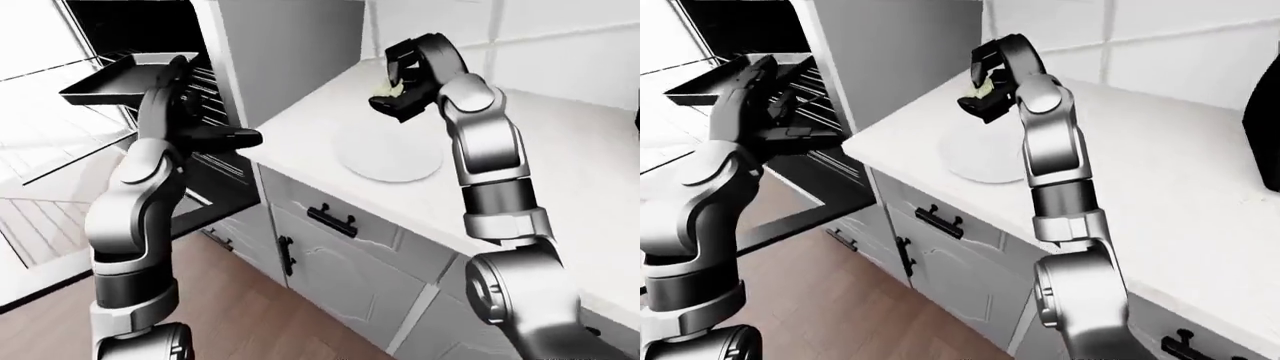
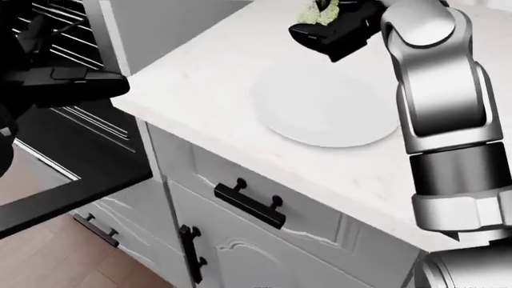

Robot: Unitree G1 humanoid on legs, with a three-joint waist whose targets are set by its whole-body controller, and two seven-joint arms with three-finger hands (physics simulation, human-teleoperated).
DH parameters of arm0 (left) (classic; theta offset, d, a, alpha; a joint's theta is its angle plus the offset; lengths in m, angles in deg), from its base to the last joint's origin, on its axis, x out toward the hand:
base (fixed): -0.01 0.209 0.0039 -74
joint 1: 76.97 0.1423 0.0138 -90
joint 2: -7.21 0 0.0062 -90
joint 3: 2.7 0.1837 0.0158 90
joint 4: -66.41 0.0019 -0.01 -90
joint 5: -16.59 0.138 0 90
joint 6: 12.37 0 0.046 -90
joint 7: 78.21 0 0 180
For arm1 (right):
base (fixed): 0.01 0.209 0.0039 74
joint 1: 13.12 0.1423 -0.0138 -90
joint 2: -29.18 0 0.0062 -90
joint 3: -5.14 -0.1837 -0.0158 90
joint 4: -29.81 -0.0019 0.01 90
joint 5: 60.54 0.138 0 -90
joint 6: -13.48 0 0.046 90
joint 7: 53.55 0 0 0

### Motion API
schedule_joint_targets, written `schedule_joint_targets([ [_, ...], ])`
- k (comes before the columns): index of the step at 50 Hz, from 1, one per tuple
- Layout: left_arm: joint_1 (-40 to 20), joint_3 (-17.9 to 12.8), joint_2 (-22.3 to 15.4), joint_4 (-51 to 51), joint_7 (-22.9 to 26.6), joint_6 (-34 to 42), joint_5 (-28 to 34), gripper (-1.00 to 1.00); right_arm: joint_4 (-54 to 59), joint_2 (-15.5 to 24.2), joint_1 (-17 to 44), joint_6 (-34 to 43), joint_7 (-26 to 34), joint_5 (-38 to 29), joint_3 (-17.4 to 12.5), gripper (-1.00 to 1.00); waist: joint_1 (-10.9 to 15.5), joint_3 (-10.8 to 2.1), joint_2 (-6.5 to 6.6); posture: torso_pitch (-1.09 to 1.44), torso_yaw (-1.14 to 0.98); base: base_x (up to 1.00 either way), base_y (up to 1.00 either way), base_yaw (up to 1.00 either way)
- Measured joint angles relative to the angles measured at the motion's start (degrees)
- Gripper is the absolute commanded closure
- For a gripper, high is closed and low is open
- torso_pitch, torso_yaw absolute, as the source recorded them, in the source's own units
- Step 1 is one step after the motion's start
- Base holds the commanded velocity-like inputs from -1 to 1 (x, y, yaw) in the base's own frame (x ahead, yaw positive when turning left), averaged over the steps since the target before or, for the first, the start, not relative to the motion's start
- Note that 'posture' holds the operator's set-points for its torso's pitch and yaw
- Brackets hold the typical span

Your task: Place the broccoli on the top rack of the oven.

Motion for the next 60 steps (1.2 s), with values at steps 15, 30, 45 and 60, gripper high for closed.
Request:
schedule_joint_targets([
  [15, 0.1, 0.5, 0.3, -0.5, 0.6, -0.2, -0.6, -1.0, 0.8, 0.4, -0.4, -0.8, -1.1, -0.7, -1.0, 1.0, -1.7, 0.23, 0.2, 0.0, 0.0, 0.0, 0.0, 1.0],
  [30, 0.1, -0.1, -0.2, 0.0, 0.1, -0.2, -0.2, -1.0, -0.2, -0.5, -0.1, -0.4, -0.1, -0.1, 0.0, 1.0, -0.1, 0.27, -0.65, 0.0, 0.0, 0.0, 0.0, 1.0],
  [45, 0.1, 0.6, 0.4, -0.6, 0.5, -0.2, -0.6, -1.0, 0.4, 0.4, -0.6, -0.4, -1.2, -0.2, -1.1, 1.0, -1.7, 0.27, 0.63, 0.0, 0.0, 0.0, 0.0, 1.0],
  [60, 0.1, 0.4, -0.2, 0.6, 0.2, 0.2, -0.2, -1.0, 0.8, -0.2, 0.8, -0.2, -1.7, 0.5, -0.6, 1.0, -2.6, 1.51, -1.29, 0.0, 0.0, 0.0, 0.0, 0.14],
])
